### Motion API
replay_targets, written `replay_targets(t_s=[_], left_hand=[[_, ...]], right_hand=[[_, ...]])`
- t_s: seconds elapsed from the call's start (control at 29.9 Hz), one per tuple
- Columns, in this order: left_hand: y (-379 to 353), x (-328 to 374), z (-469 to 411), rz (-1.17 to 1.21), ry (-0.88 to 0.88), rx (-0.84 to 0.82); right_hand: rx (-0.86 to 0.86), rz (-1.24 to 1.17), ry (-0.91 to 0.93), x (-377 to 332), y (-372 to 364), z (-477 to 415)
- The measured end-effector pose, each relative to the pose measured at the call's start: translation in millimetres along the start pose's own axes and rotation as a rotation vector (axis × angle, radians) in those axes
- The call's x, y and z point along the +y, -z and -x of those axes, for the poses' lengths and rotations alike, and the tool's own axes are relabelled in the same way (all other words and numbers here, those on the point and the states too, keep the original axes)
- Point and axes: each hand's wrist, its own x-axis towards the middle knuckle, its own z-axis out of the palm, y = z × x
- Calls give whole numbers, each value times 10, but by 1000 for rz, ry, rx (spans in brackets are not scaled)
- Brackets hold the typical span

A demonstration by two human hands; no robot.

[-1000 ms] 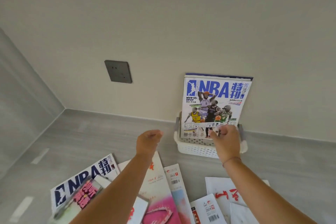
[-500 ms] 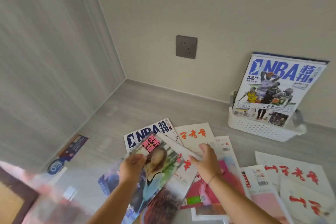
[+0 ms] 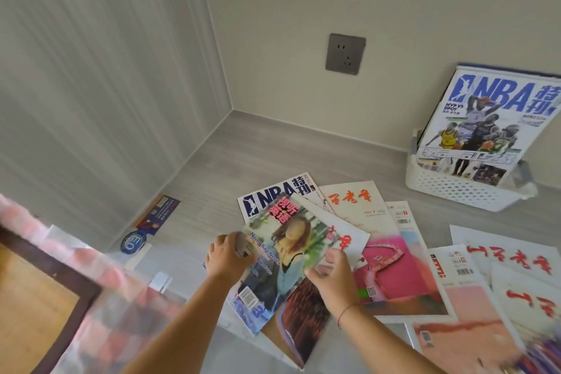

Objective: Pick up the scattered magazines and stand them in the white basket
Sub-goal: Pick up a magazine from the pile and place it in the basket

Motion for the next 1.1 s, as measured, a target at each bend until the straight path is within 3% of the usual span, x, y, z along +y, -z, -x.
replay_targets(t_s=[0.1, 0.2, 0.47, 0.57, 0.67, 0.87, 0.97, 1.1], left_hand=[[24, 5, -56, -27, 61, -16], [46, 21, -81, 225, 95, -35], [205, 280, -84, 448, -97, -132], [253, 532, -29, 588, -154, -167], [279, 806, 41, 731, -199, -222], [202, 1303, 20, 815, -224, -264], [69, 1584, -57, 803, -196, -237], [-205, 2242, -110, 781, -285, -212]], right_hand=[[-31, -62, -24, -5, -46, 30], [-31, -103, -42, 3, -42, 24], [89, -133, -57, 12, 83, -190], [126, -287, -58, -17, 187, -304], [47, -461, -54, -38, 338, -423], [154, -463, -97, 22, 980, -713], [201, -439, -43, 13, 1378, -846], [316, -350, 55, -23, 2076, -1055]])
